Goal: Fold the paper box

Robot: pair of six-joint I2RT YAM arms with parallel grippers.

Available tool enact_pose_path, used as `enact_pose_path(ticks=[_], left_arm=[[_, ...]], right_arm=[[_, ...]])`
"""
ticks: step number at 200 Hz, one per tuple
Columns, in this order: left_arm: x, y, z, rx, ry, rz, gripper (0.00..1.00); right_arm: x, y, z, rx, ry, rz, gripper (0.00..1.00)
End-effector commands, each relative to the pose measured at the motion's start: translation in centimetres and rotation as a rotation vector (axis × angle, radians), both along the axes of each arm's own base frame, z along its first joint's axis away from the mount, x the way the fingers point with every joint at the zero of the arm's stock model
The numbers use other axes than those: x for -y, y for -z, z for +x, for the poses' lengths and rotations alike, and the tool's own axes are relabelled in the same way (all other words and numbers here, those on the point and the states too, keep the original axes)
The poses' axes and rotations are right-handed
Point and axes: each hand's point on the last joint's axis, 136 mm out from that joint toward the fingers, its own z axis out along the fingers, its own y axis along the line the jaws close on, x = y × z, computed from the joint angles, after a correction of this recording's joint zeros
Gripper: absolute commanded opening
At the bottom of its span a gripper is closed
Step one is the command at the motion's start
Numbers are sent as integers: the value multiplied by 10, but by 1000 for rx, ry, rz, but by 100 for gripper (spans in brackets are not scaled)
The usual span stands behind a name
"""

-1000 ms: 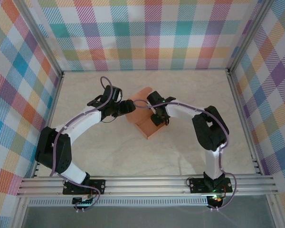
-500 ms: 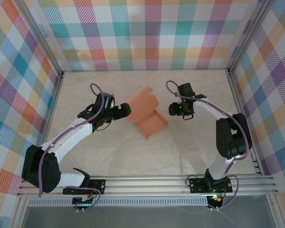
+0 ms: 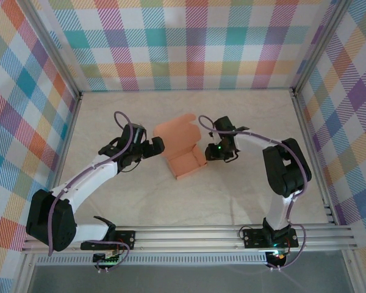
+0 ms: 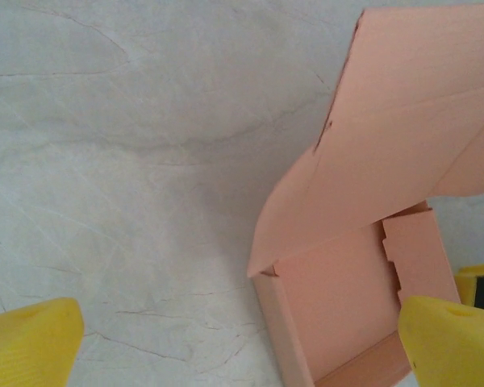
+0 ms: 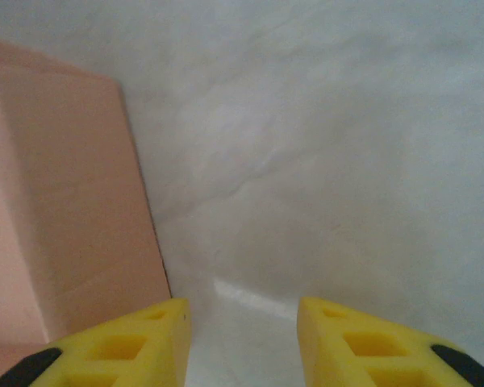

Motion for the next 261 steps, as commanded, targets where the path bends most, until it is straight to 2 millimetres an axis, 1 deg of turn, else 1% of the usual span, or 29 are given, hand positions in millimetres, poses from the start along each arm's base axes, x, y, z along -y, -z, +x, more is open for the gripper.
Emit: enact_pose_path(ticks=[1, 20, 40, 56, 68, 75, 86, 97, 103, 130, 145, 155, 158, 164, 176, 202, 222, 239, 261], left_arm=[[-4, -13, 10, 17, -5, 7, 100], [-7, -17, 20, 24, -2, 7, 100], [-9, -19, 30, 28, 0, 5, 100], [-9, -22, 35, 31, 4, 6, 100], [-8, -21, 38, 29, 5, 8, 100], [-8, -21, 39, 28, 6, 6, 100], [-6, -17, 39, 17, 12, 3, 100], [-5, -14, 38, 10, 15, -2, 100], [-5, -12, 38, 7, 15, -4, 100], [-2, -2, 37, -7, 15, -23, 100], [3, 4, 35, -11, 28, -57, 100], [8, 10, 30, -28, 38, -88, 100], [11, 7, 33, -7, 42, -108, 100], [15, 8, 32, -7, 44, -140, 99], [23, 16, 25, -28, 58, -205, 96], [40, 37, 11, -92, 80, -321, 87], [43, 54, 4, -131, 76, -311, 79], [47, 63, 1, -149, 85, -310, 71], [56, 73, -2, -179, 104, -309, 65]], right_arm=[[-6, -20, -10, 30, -47, 43, 42], [-1, -33, -7, 63, -54, 36, 44], [9, -44, 4, 95, -6, 40, 43], [20, -43, 10, 97, 34, -13, 41], [23, -41, 13, 85, 61, -34, 40], [20, -41, 14, 82, 74, -19, 39], [11, -46, 13, 98, 85, 40, 39], [3, -53, 12, 117, 109, 92, 43], [-2, -57, 11, 133, 126, 116, 43], [-25, -71, 7, 171, 164, 265, 39], [-33, -67, 7, 148, 171, 314, 34], [-39, -62, 5, 114, 162, 332, 34], [-40, -61, 5, 102, 160, 338, 34], [-44, -58, 3, 81, 152, 353, 34], [-50, -55, 2, 54, 143, 381, 34], [-55, -45, -1, 14, 129, 396, 33], [-55, -37, -3, -2, 126, 392, 27], [-57, -34, -5, -13, 120, 402, 23], [-59, -31, -5, -25, 117, 411, 17]])
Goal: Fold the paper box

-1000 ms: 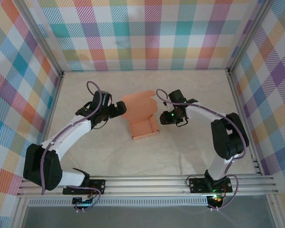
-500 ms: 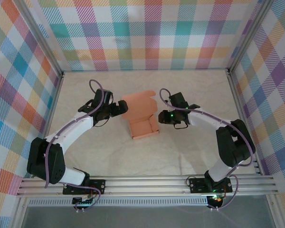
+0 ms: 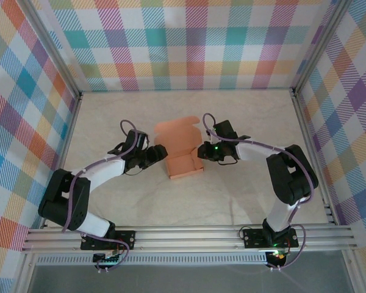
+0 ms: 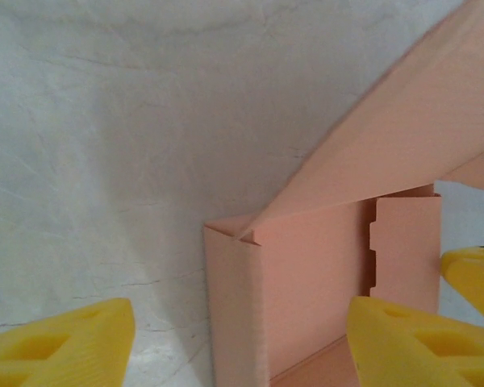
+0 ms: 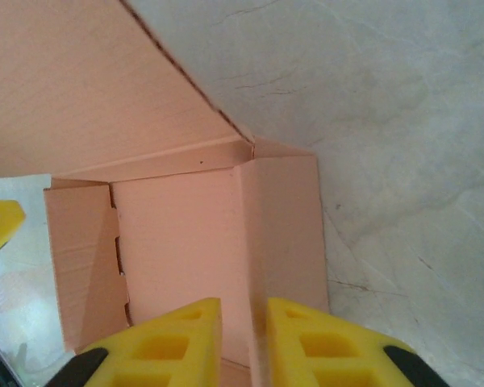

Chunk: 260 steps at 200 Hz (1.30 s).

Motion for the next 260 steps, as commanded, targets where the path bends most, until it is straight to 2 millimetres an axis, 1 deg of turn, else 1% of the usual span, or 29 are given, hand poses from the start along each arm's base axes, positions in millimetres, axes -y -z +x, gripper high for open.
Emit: enact_pose_path(ticks=[1, 30, 61, 85, 97, 119, 135, 150, 169, 198, 222, 260], left_arm=[[17, 4, 0, -2, 36, -40, 65], [25, 14, 0, -27, 53, -31, 60], [25, 22, -1, -49, 50, -22, 54], [24, 27, -1, -62, 46, -11, 51], [22, 30, -2, -68, 44, -2, 50], [20, 33, -3, -77, 40, 14, 50], [19, 33, -4, -75, 42, 20, 50], [19, 35, -4, -77, 44, 24, 49], [19, 36, -4, -79, 45, 24, 49], [18, 35, -5, -77, 46, 29, 48], [18, 36, -5, -76, 48, 32, 48], [18, 36, -5, -77, 50, 31, 48]], right_arm=[[-6, 2, -1, -13, -19, 44, 17], [-7, 3, -3, -19, -21, 53, 11], [-5, 7, -4, -25, -28, 33, 11], [-2, 10, -6, -24, -37, 7, 11], [-2, 4, -7, -12, -48, 11, 12], [3, -14, -4, 60, -31, 14, 14], [10, -19, -2, 91, -5, -6, 21], [14, -15, -1, 78, 10, -16, 25], [15, -6, -1, 51, 19, -14, 26], [9, 2, -3, 16, -1, 6, 23], [6, 7, -3, 0, -10, 19, 18], [0, 7, -5, -15, -30, 45, 18]])
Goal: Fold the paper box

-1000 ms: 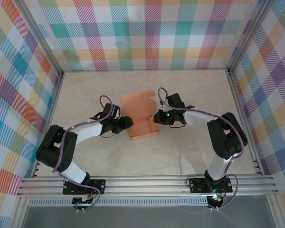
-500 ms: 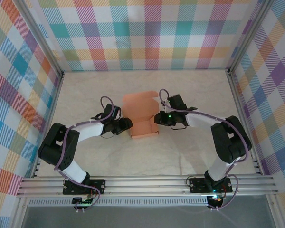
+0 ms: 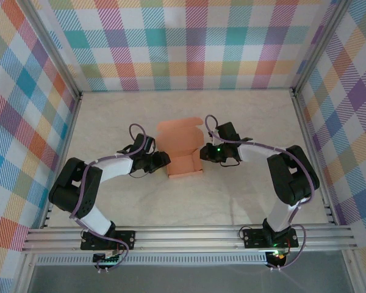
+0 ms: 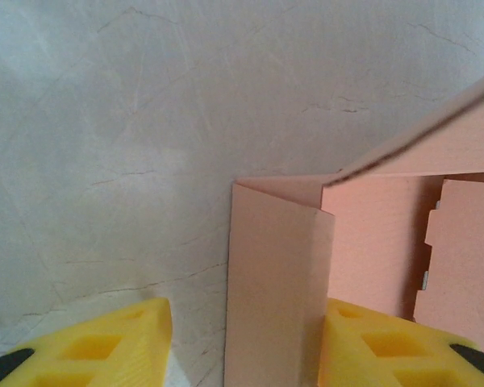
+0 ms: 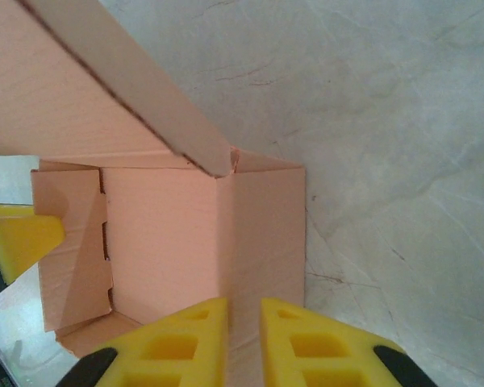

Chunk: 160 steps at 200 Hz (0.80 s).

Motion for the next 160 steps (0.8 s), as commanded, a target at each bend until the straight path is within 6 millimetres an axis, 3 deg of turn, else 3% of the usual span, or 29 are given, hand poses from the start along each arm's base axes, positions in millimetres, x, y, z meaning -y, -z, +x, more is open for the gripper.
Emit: enact_pose_path(ticks=[1, 78, 106, 160], left_arm=[[2, -3, 4, 17, 14, 14, 48], [4, 0, 4, 11, 22, 12, 48], [4, 1, 4, 7, 21, 15, 37], [2, 4, 2, -1, 19, 21, 36]], right_arm=[[-7, -1, -1, -18, -23, 38, 18], [-11, 0, -3, -25, -36, 72, 21], [-5, -10, 0, 24, -6, 58, 23], [-5, -13, -1, 28, 0, 77, 23]])
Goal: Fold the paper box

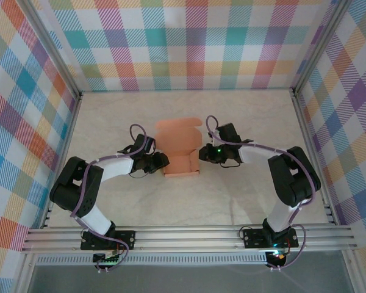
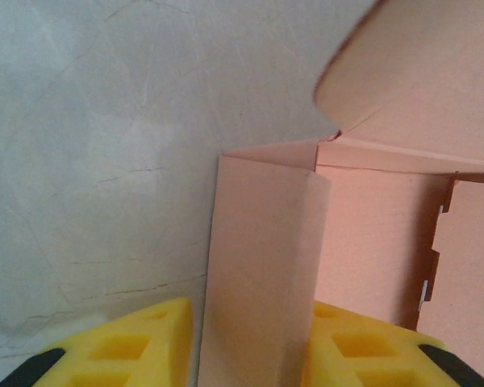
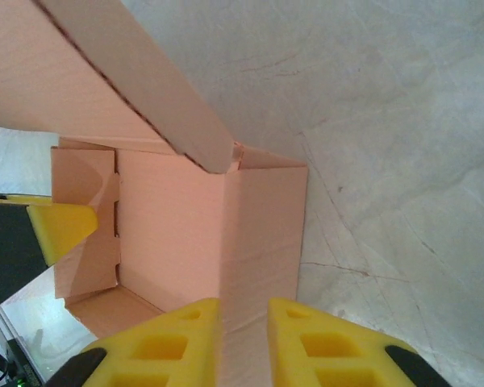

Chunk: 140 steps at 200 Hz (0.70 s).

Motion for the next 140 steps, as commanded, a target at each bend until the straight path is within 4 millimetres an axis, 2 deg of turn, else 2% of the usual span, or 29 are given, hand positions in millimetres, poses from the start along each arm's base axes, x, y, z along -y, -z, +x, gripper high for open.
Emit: enact_pose_path(ticks=[1, 45, 140], left_arm=[[3, -2, 3, 11, 12, 11, 36], [2, -1, 3, 11, 12, 15, 36], [1, 2, 1, 4, 13, 17, 35]], right_arm=[[-1, -7, 3, 18, 5, 31, 23], [-10, -3, 0, -17, -27, 73, 23], [-11, 17, -6, -84, -40, 59, 21]])
